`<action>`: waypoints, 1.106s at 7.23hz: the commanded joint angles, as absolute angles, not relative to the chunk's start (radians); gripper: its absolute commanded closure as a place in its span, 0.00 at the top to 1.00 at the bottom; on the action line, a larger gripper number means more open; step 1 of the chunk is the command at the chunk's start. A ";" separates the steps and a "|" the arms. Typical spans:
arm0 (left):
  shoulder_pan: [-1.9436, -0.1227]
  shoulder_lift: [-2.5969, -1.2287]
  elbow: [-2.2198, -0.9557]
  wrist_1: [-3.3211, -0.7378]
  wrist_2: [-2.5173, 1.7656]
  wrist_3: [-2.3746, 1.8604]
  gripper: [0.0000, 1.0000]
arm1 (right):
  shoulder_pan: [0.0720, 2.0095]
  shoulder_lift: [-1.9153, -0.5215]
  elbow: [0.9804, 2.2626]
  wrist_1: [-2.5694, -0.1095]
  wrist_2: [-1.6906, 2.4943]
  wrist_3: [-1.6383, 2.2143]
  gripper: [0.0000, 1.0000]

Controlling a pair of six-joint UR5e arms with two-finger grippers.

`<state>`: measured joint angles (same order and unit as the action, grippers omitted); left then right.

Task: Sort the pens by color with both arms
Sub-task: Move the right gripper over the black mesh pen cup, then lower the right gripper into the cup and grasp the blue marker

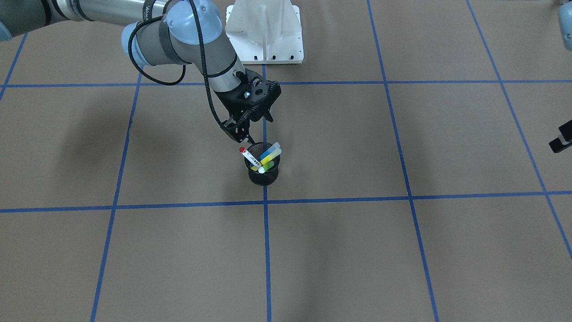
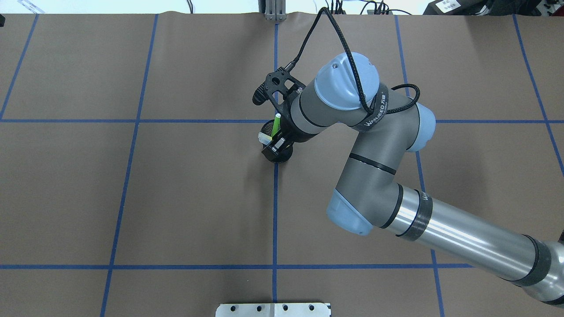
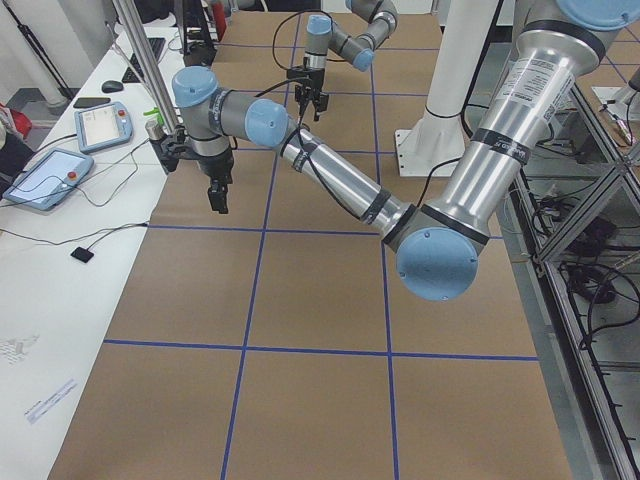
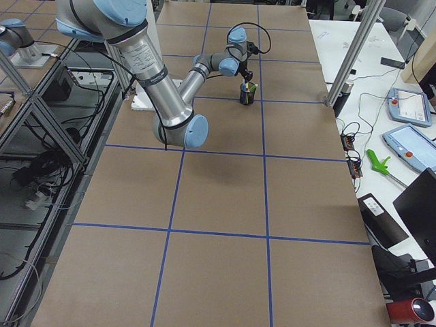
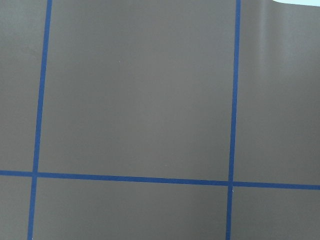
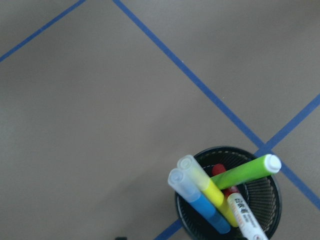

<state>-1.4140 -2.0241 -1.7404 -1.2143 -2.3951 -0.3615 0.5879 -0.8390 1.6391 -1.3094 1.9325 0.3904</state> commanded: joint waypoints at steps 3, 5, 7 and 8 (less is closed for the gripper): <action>-1.335 -2.025 -1.747 -1.220 -2.424 -0.466 0.99 | 0.586 -0.770 1.546 -1.308 1.841 0.383 0.71; -1.332 -2.032 -1.744 -1.213 -2.424 -0.478 0.99 | 0.525 -0.767 1.526 -1.311 1.746 0.388 0.71; -1.332 -2.031 -1.743 -1.221 -2.425 -0.477 0.99 | 0.525 -0.759 1.540 -1.315 1.752 0.393 0.72; -1.331 -2.031 -1.747 -1.223 -2.425 -0.477 1.00 | 0.525 -0.758 1.545 -1.340 1.755 0.399 0.72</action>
